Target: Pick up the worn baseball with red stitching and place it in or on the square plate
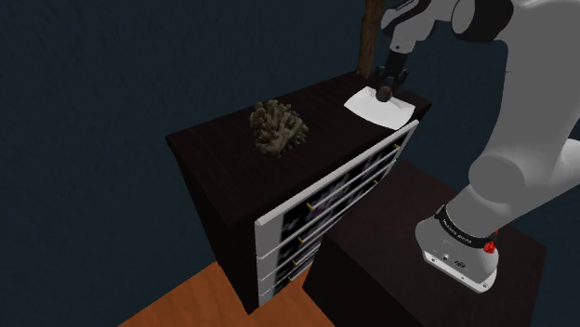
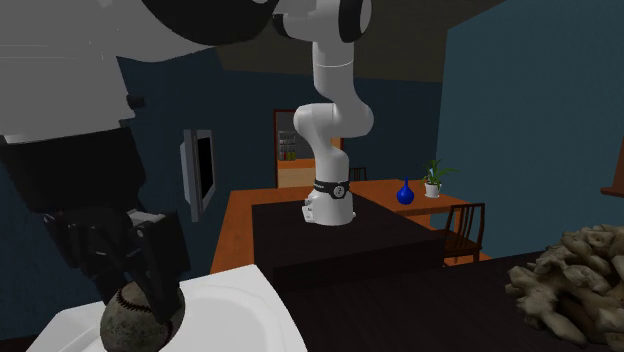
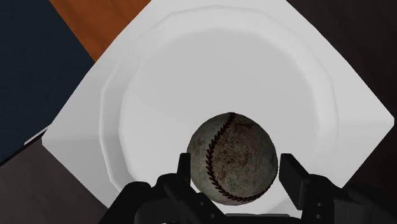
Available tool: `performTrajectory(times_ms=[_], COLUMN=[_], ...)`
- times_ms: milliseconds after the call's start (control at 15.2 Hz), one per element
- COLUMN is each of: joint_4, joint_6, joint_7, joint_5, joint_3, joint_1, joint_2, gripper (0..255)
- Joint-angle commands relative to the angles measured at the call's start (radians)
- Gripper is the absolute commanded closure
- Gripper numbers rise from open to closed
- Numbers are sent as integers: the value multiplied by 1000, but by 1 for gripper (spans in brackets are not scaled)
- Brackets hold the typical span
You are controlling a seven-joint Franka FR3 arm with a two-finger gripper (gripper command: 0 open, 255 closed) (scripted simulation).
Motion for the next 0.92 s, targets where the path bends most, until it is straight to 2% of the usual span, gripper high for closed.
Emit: performTrajectory(times_ms=[0, 330, 858], joint_4=[-9, -23, -23], joint_6=[21, 72, 72], joint_7=[-4, -13, -13], joint_5=[5, 19, 19], joint_3=[3, 12, 12], joint_1=[-1, -6, -6], joint_2=[13, 51, 51], gripper=[255, 255, 255])
